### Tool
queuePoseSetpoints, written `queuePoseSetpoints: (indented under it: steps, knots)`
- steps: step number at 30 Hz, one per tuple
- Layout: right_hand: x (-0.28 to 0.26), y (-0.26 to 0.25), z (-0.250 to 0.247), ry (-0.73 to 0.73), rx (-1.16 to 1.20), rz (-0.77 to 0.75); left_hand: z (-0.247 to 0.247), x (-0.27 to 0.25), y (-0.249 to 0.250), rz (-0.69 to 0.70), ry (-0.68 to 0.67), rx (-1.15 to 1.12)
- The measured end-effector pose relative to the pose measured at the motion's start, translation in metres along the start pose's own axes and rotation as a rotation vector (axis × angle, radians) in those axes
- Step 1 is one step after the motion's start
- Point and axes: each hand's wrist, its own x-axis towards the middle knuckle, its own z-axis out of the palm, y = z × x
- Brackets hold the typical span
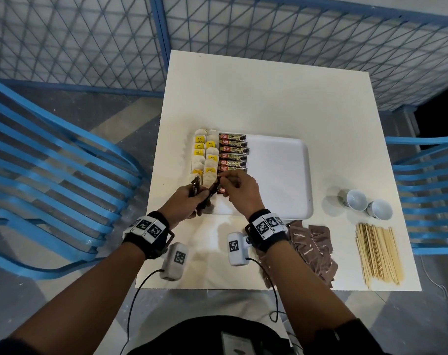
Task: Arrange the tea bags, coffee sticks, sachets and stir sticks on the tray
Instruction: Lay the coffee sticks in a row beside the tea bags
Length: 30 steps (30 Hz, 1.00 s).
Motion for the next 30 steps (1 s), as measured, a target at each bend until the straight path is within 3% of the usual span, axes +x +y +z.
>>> queuePoseSetpoints:
  steps: [4,6,10,15,21,24,27,30]
  knots:
    - [-0.003,-0.003,-0.003,-0.175,0.096,-0.022,0.000,0.001,0.001,-0.079,0.037,-0.235]
    - [-0.004,-0.005,-0.004,-0.178,0.139,-0.036,-0.001,0.000,0.002,-0.115,0.029,-0.319]
    - [0.001,-0.004,-0.002,-0.073,0.040,0.016,0.000,-0.001,0.003,-0.106,0.108,-0.180]
    - [0.002,-0.001,-0.003,-0.081,0.083,0.025,-0.005,0.005,-0.001,-0.048,0.171,-0.074]
    - [0.002,0.000,-0.003,-0.019,0.046,0.018,-0.003,0.002,0.001,-0.011,0.041,0.036]
    - [0.004,0.001,-0.003,-0.002,0.017,0.009,0.000,0.000,-0.001,0.002,0.049,0.113]
    - [-0.001,-0.001,0.001,-0.057,0.076,0.025,0.002,0.000,-0.004,0.009,0.113,0.001]
    - [-0.004,0.000,0.005,-0.071,0.113,0.057,0.005,-0.002,-0.001,0.013,0.076,-0.089]
